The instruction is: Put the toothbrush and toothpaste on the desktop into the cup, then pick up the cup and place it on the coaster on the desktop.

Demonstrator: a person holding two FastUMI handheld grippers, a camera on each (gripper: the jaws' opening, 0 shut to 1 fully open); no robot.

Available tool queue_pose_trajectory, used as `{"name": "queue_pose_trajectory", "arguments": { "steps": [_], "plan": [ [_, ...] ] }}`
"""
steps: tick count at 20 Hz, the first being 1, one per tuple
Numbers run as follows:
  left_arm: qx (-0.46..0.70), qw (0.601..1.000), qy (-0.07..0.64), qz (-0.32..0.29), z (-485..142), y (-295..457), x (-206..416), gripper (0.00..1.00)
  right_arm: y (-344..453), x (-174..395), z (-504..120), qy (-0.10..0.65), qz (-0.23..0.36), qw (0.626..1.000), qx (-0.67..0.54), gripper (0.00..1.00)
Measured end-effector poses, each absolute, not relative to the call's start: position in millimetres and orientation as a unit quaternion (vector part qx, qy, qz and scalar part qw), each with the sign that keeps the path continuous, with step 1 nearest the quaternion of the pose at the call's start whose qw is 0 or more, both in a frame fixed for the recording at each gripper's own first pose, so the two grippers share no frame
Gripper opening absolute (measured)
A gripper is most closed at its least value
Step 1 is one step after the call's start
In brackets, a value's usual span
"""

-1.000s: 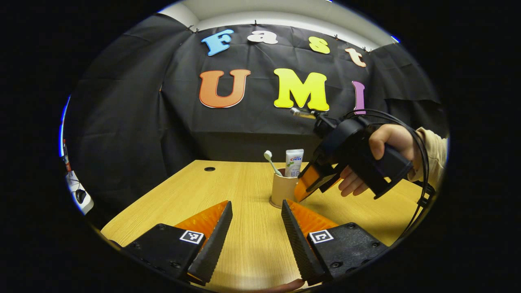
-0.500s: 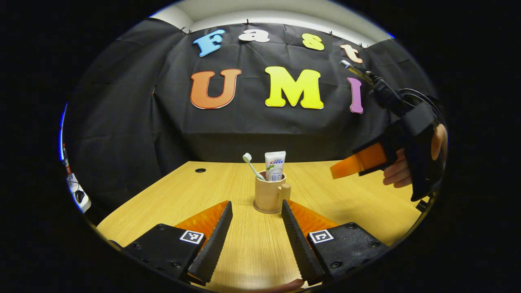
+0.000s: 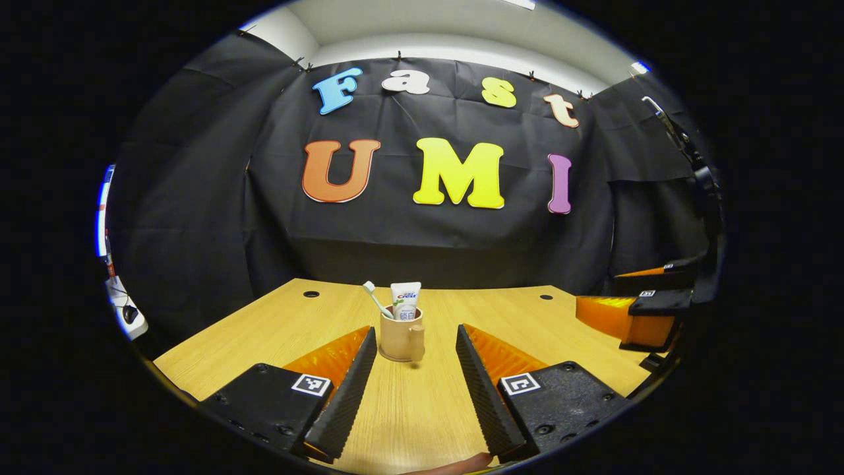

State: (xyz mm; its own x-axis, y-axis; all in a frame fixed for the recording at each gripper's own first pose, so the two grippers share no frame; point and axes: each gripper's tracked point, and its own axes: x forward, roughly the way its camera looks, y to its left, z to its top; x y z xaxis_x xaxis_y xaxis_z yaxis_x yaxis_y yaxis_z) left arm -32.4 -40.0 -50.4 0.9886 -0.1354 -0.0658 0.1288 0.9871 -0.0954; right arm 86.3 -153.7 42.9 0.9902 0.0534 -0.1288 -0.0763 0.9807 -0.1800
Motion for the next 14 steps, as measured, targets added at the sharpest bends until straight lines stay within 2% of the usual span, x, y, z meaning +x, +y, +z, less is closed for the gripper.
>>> {"name": "queue_pose_trajectory", "arguments": {
  "steps": [4, 7, 14],
  "plan": [
    [-0.040, 0.996, 0.024, -0.072, -45.2, -52.9, -62.7, 0.78, -175.5, 48.6, 52.5, 0.001, 0.002, 0.998, -0.056, 0.96],
    [-0.044, 0.995, 0.020, -0.083, -45.3, -63.8, -77.4, 0.78, -177.5, 43.3, 51.1, -0.034, -0.013, 0.999, -0.035, 0.96],
    [-0.023, 0.994, 0.023, -0.101, -49.8, -76.9, -88.0, 0.78, -182.2, 35.9, 38.3, -0.024, -0.019, 0.999, -0.033, 0.96]
  ]
}}
